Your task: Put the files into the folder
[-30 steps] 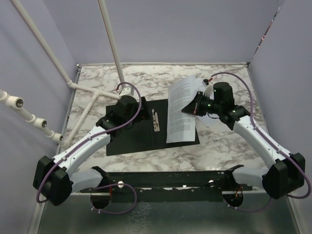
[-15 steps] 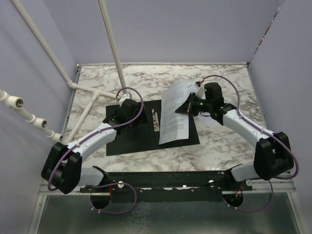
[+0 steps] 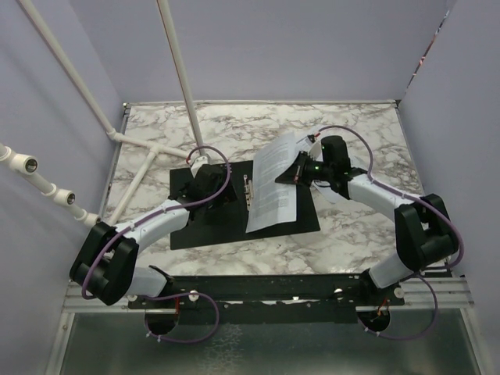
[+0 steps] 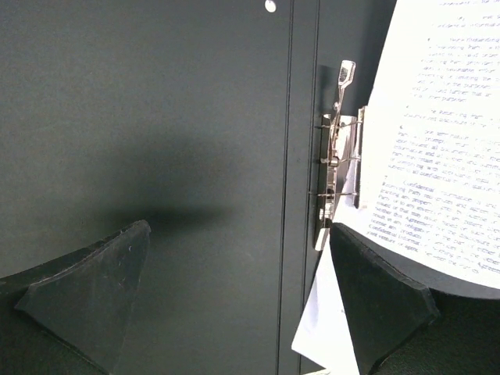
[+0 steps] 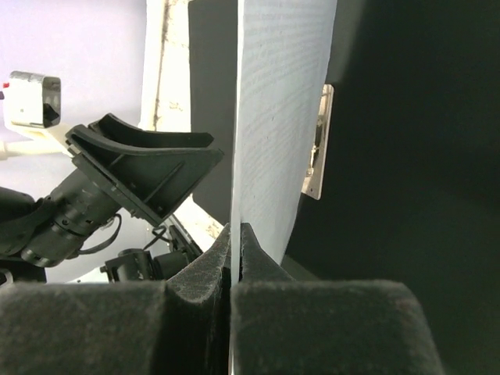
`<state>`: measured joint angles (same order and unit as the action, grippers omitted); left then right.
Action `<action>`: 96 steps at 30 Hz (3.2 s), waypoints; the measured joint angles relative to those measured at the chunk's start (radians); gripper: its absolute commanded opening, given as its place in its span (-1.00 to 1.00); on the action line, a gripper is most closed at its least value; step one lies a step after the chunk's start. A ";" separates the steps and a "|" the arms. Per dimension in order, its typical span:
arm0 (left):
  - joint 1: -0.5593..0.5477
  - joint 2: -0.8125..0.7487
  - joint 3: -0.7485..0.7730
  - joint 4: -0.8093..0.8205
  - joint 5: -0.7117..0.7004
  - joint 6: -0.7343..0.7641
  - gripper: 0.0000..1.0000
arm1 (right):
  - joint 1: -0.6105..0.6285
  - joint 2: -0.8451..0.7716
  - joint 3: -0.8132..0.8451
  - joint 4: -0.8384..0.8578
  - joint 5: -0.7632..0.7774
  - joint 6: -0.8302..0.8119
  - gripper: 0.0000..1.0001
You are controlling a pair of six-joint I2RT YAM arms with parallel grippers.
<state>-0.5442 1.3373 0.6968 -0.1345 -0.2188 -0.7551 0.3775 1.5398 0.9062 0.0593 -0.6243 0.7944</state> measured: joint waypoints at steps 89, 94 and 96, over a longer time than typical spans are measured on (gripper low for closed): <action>0.002 0.032 -0.038 0.058 0.029 0.016 0.98 | -0.023 0.267 0.170 -0.314 0.247 -0.420 0.15; 0.002 0.032 -0.039 0.059 0.029 0.016 0.98 | -0.023 0.265 0.171 -0.325 0.328 -0.410 0.27; 0.002 0.032 -0.039 0.058 0.029 0.016 0.98 | -0.023 0.257 0.174 -0.339 0.378 -0.404 0.39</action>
<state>-0.5423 1.3697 0.6579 -0.0761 -0.1902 -0.7387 0.3546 1.7966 1.0798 -0.2794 -0.2462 0.3901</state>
